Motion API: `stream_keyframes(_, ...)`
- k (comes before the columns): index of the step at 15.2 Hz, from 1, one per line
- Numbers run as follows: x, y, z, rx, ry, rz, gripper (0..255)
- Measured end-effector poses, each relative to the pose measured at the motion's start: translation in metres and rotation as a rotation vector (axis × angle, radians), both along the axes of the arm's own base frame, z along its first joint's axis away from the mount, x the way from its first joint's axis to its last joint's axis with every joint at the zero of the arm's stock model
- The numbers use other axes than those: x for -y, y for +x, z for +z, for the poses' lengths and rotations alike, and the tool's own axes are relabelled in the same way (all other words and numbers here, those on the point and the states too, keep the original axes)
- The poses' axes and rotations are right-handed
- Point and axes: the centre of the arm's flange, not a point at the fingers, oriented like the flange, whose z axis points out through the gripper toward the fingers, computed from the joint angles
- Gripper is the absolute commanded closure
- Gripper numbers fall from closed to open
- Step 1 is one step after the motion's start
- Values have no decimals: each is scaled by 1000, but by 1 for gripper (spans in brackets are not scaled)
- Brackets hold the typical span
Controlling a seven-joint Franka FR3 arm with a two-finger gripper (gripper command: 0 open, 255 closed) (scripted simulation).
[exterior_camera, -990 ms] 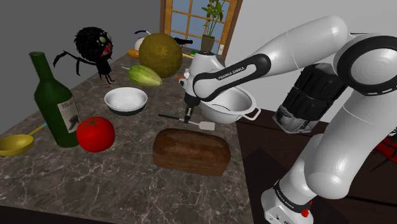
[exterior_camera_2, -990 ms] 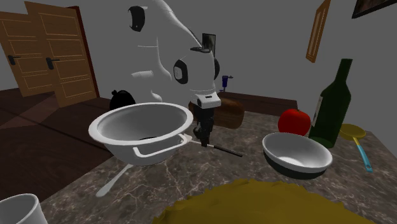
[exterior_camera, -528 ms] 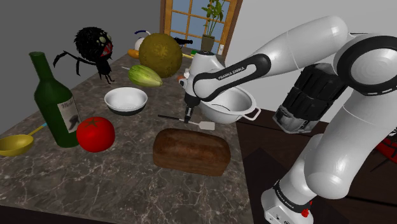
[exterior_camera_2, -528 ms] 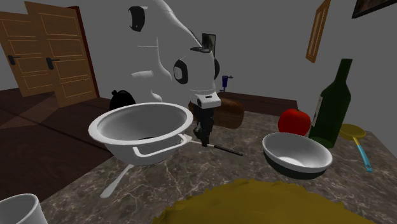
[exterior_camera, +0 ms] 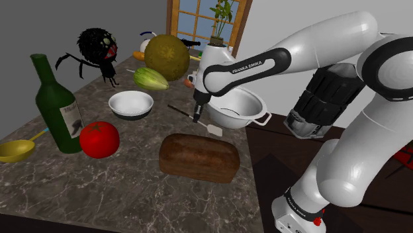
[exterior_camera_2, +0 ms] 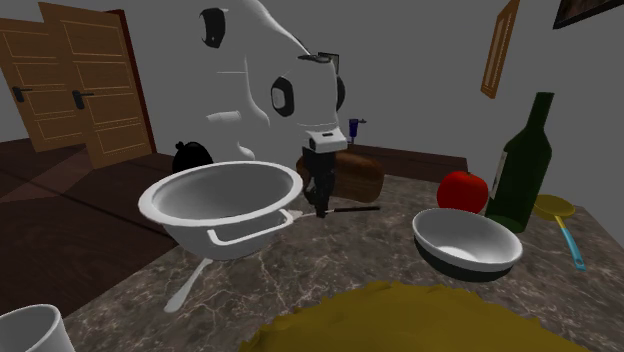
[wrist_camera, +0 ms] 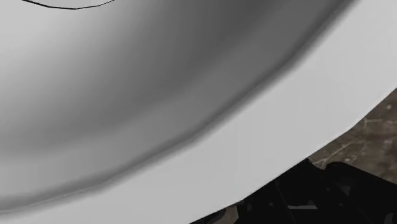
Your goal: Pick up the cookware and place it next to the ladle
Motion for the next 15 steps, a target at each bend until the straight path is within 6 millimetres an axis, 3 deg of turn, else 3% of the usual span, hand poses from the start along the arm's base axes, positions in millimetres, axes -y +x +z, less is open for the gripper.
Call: stream_keyframes(15, -2, 1, 80, 0, 0, 0, 255)
